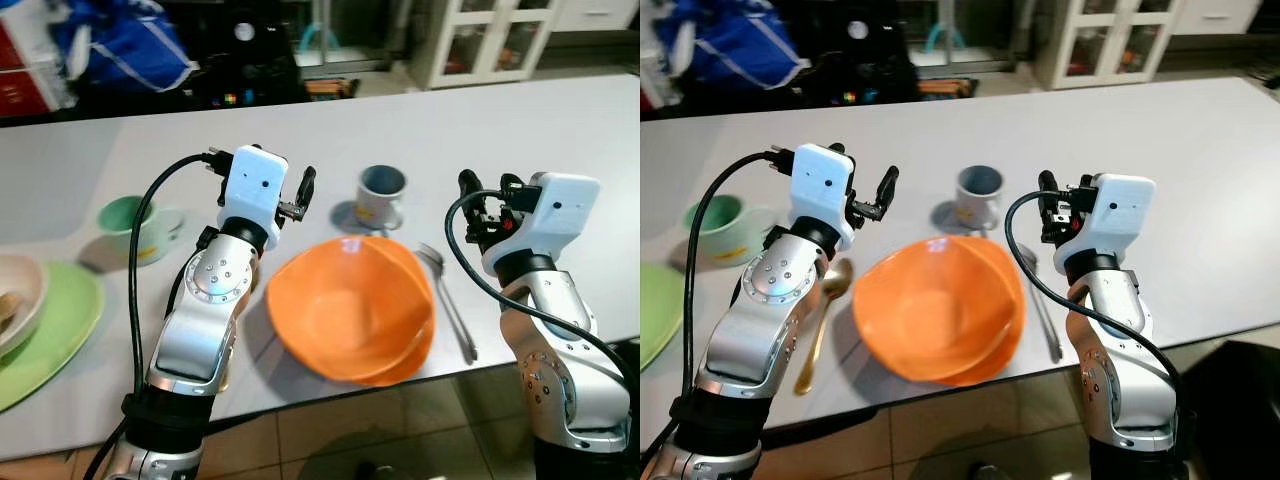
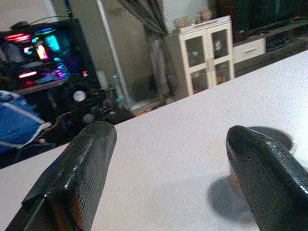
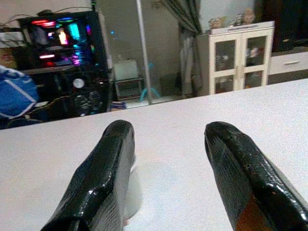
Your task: Setting the table
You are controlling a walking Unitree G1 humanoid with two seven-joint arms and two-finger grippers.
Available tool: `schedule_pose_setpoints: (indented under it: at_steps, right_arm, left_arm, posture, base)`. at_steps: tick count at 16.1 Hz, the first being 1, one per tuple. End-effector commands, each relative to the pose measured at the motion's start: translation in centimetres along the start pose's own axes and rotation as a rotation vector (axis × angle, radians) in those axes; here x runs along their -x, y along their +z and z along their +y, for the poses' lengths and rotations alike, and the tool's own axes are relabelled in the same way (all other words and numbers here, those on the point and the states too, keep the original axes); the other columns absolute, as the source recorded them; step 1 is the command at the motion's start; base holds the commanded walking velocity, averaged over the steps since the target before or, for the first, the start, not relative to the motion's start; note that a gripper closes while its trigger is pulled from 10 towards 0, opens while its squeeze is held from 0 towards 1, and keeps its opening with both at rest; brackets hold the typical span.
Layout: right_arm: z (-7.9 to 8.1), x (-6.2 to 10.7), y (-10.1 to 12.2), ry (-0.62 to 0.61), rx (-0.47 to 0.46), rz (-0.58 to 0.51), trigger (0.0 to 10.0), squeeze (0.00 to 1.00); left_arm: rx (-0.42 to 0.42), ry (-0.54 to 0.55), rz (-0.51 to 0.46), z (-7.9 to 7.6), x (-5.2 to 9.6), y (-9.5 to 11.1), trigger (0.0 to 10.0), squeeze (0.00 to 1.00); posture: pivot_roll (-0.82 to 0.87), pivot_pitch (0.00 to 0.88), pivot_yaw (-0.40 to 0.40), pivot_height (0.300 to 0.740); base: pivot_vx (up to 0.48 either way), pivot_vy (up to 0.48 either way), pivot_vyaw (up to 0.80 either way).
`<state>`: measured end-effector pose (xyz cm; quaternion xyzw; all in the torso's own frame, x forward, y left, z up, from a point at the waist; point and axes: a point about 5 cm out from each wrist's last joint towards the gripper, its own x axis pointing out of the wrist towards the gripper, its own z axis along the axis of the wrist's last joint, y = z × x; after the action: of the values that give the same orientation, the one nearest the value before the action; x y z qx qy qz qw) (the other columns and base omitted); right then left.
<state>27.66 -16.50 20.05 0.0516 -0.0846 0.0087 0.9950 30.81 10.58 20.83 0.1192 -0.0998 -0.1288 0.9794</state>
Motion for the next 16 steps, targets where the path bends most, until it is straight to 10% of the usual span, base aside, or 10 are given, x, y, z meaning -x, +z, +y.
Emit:
schedule_pose_setpoints:
  at_steps: [1,16]
  right_arm:
    - [0.17,0.31,0.78,-0.007,-0.003,-0.06,10.0,0.0]
    - [0.48,0.66,1.02,-0.005,0.001,-0.107,10.0,0.0]
  left_arm:
    - [0.0,-0.025,-0.035,-0.14,-0.11,0.47,10.0,0.0]
    - [-0.008,-0.032,-0.082,-0.24,-0.19,0.95,10.0,0.0]
  posture:
    - [-0.05,0.0,0.015,0.74]
    - [-0.05,0.0,0.007,0.74]
  base:
    - [0.0,-0.435,-0.54]
    - [0.0,-0.405,-0.03]
